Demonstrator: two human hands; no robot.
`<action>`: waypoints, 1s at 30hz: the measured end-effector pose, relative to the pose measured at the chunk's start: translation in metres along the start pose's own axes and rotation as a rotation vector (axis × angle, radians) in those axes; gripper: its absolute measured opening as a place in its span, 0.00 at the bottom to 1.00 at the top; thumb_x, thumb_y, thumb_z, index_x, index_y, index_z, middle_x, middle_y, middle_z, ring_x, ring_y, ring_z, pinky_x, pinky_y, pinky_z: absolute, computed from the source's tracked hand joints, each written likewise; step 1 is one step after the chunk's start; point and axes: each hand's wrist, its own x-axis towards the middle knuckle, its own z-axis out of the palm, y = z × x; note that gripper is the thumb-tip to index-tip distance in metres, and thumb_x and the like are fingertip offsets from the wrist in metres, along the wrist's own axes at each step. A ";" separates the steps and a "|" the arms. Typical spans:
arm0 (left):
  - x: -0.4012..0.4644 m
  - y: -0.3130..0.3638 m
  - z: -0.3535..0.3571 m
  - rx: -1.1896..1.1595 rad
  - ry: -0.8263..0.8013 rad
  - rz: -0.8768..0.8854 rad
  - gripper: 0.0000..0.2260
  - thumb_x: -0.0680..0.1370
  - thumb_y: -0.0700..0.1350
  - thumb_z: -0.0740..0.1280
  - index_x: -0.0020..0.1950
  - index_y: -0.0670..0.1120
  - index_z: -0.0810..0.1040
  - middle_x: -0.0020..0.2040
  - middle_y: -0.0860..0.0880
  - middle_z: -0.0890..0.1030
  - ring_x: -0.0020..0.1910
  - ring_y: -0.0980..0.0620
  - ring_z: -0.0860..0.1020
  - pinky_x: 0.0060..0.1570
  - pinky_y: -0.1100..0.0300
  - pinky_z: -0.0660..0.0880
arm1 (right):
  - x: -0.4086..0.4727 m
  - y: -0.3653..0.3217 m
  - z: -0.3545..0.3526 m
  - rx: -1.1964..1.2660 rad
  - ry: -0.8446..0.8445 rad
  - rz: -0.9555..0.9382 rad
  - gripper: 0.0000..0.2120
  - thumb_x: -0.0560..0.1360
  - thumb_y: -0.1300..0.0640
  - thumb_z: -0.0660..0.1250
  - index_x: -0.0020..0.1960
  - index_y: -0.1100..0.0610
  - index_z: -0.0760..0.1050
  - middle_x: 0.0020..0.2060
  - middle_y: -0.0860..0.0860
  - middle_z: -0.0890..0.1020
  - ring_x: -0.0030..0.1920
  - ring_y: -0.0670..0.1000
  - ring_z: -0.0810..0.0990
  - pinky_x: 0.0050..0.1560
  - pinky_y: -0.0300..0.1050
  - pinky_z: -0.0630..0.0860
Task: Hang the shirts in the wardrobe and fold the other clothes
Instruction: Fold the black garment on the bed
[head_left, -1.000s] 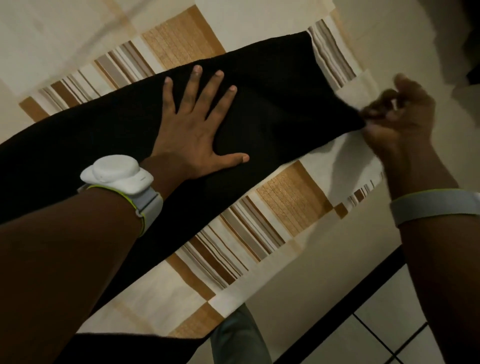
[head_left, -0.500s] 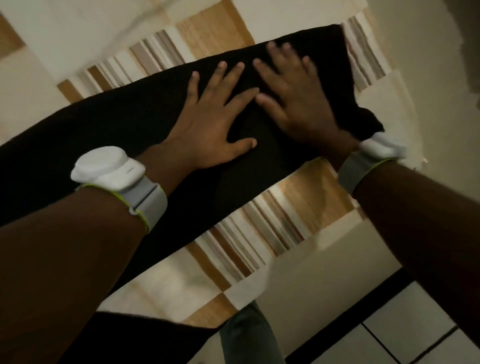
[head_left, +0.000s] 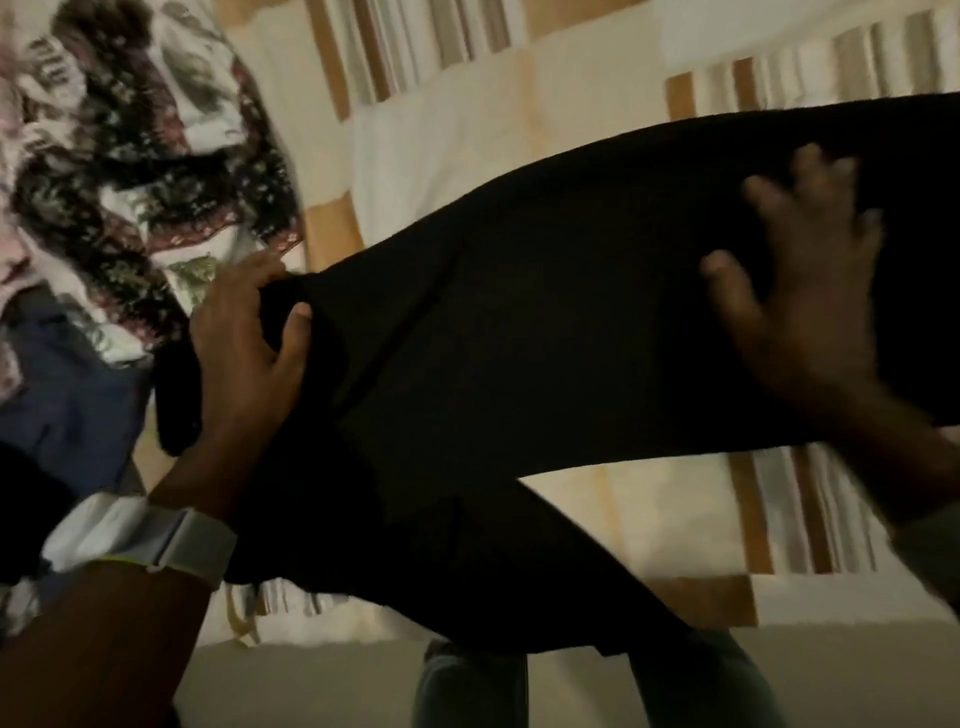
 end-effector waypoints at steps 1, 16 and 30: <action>-0.002 -0.016 -0.005 0.006 -0.041 -0.037 0.19 0.83 0.53 0.63 0.70 0.45 0.74 0.65 0.43 0.77 0.66 0.41 0.75 0.66 0.40 0.71 | -0.014 -0.034 0.009 0.078 -0.079 -0.096 0.29 0.83 0.44 0.60 0.82 0.51 0.59 0.83 0.56 0.53 0.83 0.59 0.47 0.80 0.67 0.46; 0.013 -0.122 -0.030 0.113 -0.053 -0.121 0.20 0.80 0.67 0.61 0.61 0.53 0.76 0.58 0.45 0.82 0.58 0.40 0.79 0.52 0.45 0.75 | 0.035 -0.200 0.094 -0.084 -0.105 -0.280 0.30 0.83 0.40 0.54 0.82 0.51 0.58 0.83 0.56 0.53 0.83 0.62 0.46 0.79 0.67 0.44; -0.200 0.032 0.027 -0.297 -0.190 0.242 0.15 0.79 0.42 0.70 0.66 0.46 0.79 0.63 0.43 0.76 0.58 0.41 0.75 0.55 0.42 0.72 | -0.217 -0.131 0.064 0.337 -0.208 0.069 0.27 0.82 0.51 0.67 0.78 0.53 0.65 0.76 0.51 0.65 0.75 0.47 0.65 0.74 0.45 0.68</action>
